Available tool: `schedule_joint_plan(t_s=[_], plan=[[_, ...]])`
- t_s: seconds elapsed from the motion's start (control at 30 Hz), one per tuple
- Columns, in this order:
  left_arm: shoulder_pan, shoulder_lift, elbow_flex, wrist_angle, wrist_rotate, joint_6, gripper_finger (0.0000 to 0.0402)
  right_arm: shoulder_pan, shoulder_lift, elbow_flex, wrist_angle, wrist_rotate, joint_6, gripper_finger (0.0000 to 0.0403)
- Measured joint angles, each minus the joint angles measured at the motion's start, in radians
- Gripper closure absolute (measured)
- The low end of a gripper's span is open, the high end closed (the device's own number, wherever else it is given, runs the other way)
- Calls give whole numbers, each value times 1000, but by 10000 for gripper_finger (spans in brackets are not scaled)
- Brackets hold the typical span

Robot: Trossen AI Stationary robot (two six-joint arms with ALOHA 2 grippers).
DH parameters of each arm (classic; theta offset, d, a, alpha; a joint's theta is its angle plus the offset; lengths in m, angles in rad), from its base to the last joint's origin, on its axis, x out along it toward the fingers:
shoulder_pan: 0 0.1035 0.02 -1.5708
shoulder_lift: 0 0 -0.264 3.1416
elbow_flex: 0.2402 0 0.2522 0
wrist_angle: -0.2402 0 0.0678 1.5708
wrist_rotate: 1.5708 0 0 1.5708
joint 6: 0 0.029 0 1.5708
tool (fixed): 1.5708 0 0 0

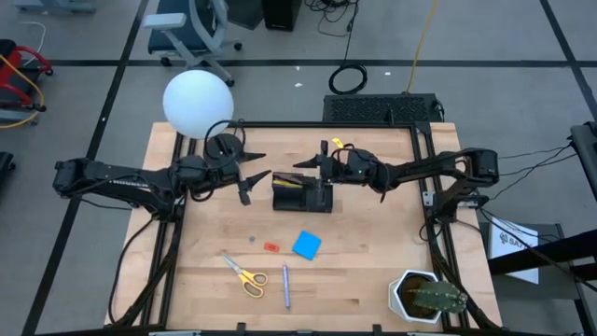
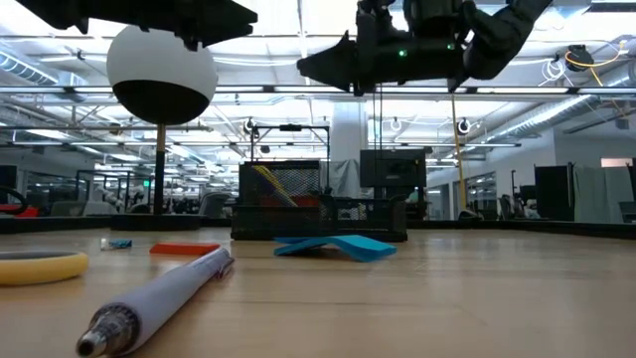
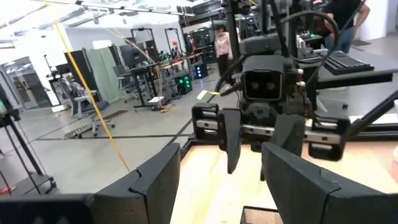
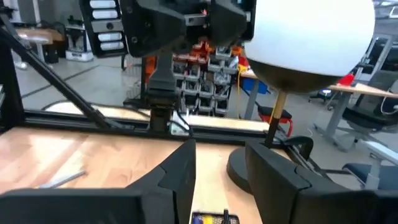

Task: Pick and place office supplies into organizer
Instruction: Put the white pen into the desk organizer

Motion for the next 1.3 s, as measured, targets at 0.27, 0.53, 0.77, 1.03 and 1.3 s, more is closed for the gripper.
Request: schedule_joint_plan(t_s=[0.27,0.53,0.77,1.03,1.3], plan=[[-32,0,0,-11,14,34,172,0,-44,0,-78,0,-14,275],[-54,11,135,-372,124,40,172,0,-43,0,-85,16,-19,277],[-138,46,165,-524,127,125,172,0,-43,0,-85,27,-18,279],[-222,63,165,-549,128,187,172,0,-43,0,-84,27,-18,282],[-242,82,226,-694,173,187,172,0,-43,-1,-86,27,-18,285]])
